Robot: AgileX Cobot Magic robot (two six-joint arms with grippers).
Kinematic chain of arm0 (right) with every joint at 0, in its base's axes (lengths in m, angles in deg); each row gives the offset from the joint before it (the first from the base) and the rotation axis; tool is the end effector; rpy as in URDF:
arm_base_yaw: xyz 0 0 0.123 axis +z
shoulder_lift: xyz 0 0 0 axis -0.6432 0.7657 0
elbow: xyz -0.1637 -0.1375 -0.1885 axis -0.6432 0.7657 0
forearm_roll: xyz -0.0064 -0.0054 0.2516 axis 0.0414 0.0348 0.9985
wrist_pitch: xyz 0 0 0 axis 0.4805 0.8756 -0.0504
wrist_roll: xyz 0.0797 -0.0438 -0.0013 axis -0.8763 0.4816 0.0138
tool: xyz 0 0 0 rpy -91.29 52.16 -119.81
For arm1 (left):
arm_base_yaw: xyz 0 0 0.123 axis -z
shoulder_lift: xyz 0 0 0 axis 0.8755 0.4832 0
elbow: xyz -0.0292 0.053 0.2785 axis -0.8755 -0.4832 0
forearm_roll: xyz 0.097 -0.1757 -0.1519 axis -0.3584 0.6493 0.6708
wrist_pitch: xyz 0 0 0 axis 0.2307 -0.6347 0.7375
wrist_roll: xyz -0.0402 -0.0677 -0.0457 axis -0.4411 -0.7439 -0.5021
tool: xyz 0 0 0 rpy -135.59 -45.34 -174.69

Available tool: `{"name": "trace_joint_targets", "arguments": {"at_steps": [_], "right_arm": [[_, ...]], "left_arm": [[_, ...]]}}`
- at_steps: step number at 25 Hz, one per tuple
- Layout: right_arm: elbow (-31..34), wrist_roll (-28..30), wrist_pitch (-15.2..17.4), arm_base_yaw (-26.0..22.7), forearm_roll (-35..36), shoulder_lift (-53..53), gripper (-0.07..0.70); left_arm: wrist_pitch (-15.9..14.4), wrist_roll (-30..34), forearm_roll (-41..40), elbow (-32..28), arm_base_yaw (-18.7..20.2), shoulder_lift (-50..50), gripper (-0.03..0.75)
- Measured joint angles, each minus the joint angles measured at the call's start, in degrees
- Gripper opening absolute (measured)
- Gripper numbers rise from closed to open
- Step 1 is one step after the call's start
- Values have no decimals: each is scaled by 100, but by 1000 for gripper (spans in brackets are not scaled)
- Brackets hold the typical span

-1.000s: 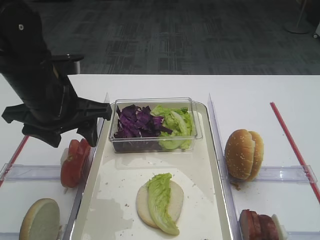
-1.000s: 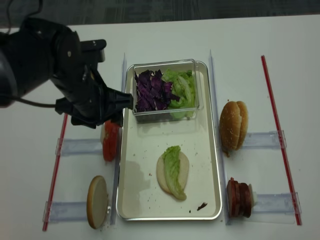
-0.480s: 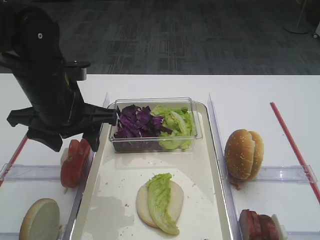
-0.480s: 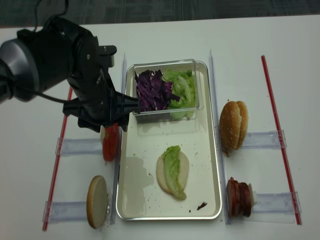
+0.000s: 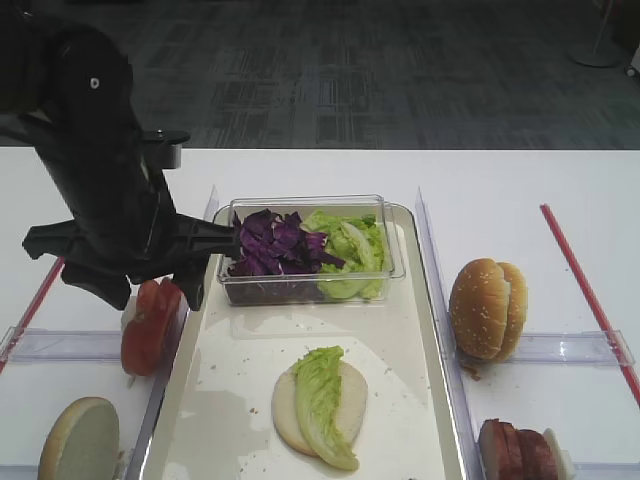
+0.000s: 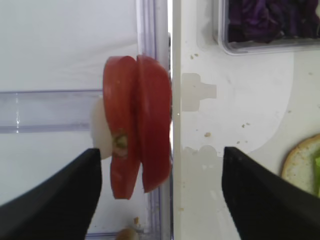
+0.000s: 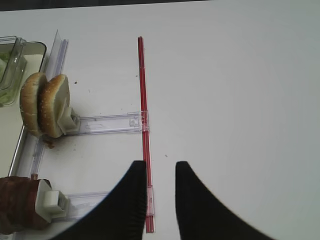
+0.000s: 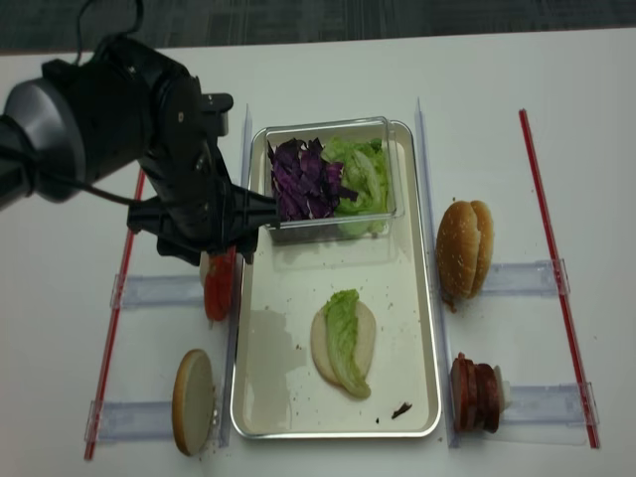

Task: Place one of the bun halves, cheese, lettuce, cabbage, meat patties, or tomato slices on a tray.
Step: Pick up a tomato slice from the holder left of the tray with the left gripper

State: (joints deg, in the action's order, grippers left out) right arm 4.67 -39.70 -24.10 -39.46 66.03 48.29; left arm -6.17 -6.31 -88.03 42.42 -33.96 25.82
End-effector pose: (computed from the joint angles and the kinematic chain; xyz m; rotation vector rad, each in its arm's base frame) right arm -0.0098 -0.0041 0.2678 0.0823 2.1202 -0.0037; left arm 0.2854 -0.1403 0.2223 -0.0251 2.9631 -0.0414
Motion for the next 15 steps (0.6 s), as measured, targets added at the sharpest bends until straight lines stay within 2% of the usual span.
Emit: {"name": "trace_joint_targets", "arguments": {"at_steps": [15], "right_arm": [[0, 0, 0, 0, 0, 0, 193]], "left_arm": [[91, -114, 5, 0, 71, 10, 428]]}}
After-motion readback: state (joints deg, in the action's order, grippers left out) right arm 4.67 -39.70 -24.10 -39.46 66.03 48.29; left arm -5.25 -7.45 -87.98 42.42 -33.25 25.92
